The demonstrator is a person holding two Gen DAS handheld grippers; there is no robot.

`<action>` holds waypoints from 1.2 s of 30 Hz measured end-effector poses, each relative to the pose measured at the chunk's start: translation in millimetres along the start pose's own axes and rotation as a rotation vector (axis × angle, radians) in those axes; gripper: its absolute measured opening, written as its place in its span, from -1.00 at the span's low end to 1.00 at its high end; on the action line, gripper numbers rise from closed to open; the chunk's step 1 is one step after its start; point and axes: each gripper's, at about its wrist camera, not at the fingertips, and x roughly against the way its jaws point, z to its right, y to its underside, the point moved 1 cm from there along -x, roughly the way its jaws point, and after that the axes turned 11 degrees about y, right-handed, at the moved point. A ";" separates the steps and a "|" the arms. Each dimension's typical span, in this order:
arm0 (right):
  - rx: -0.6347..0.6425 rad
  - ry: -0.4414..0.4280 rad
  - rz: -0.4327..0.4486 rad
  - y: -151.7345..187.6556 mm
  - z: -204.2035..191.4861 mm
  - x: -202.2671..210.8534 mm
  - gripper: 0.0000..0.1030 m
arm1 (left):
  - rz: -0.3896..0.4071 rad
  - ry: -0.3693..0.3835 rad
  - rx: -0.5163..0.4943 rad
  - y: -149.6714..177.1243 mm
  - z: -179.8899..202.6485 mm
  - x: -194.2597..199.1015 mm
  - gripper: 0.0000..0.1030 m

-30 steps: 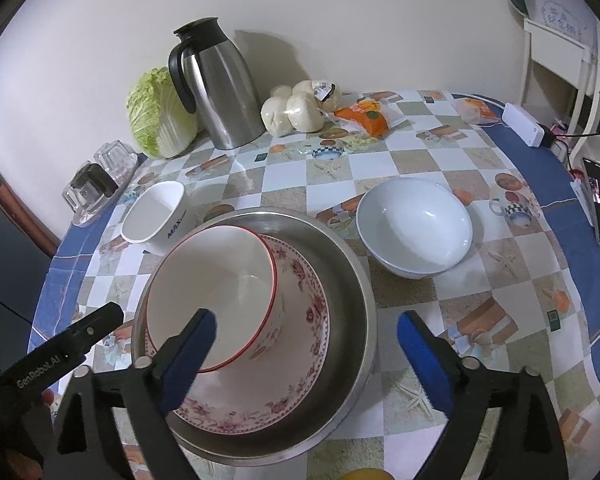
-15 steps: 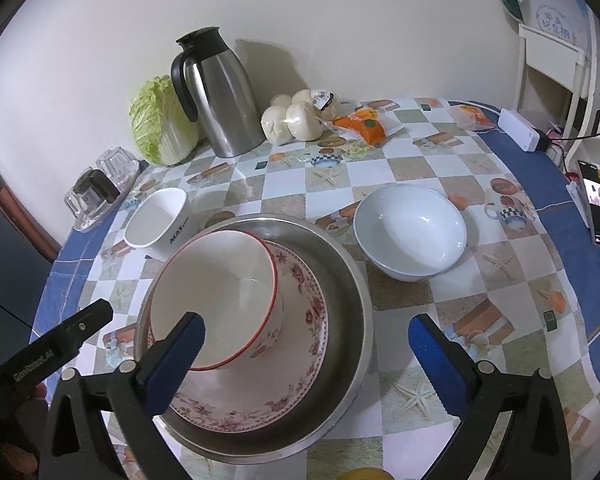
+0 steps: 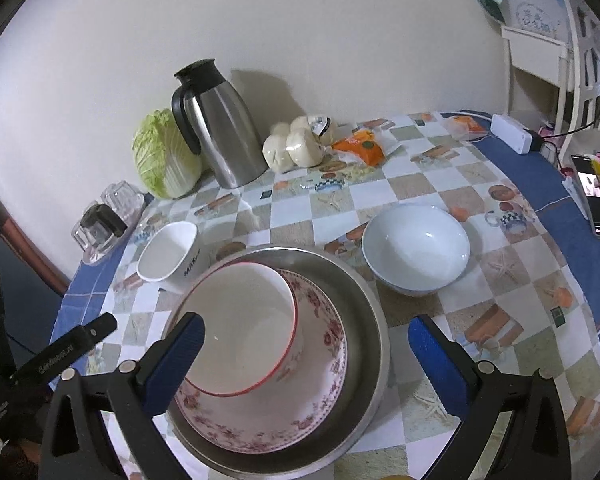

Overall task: Organize plates and bowls
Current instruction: 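Withdraw both grippers from the bowl in the basin, then move both grippers to the rim of the white square MAX bowl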

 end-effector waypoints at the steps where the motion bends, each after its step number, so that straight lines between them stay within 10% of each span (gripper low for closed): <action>1: -0.001 -0.002 0.002 0.4 -2.4 1.2 1.00 | 0.005 -0.005 0.000 -2.1 -1.5 0.2 0.92; 36: 0.198 0.049 -0.037 -59.7 -165.3 9.2 1.00 | 0.134 -0.047 0.111 -60.7 -87.7 -13.7 0.92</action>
